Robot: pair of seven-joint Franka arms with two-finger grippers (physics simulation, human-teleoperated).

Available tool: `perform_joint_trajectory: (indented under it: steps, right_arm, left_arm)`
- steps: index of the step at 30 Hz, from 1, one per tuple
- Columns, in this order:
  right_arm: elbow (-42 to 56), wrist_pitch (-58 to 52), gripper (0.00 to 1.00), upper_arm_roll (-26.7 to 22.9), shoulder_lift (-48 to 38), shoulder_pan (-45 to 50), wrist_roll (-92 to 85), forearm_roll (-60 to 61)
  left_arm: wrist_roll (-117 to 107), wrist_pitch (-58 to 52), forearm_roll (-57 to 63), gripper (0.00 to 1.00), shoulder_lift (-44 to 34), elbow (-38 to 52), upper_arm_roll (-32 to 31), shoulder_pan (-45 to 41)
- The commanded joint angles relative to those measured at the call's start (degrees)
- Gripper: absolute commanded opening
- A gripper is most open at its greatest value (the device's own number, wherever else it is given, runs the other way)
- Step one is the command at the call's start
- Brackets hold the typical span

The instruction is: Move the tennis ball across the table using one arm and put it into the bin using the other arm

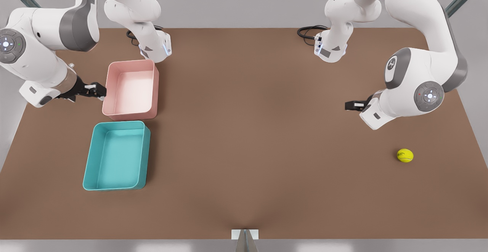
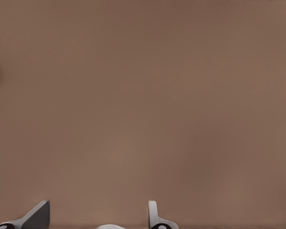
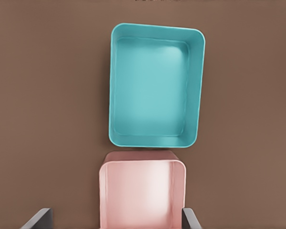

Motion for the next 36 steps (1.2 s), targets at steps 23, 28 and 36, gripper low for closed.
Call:
perform_joint_trajectory:
  steps: [23, 28, 36]
  right_arm:
    - [0.3, 3.7, 1.00, -0.3, 5.1, -0.6, 0.4, 3.6]
    - [0.0, 3.4, 1.00, -0.4, 5.3, -0.5, 0.4, 3.9]
    - [3.0, 3.4, 1.00, -0.5, 7.0, -0.7, 0.3, 3.4]
  left_arm:
    - [137.9, 41.3, 11.4, 0.21, 27.9, 0.2, 3.6, 26.5]
    - [144.1, 41.3, 11.2, 0.21, 30.1, 3.6, 6.1, 27.8]
    - [143.9, 45.6, 13.0, 0.21, 33.3, 2.9, 6.9, 28.7]
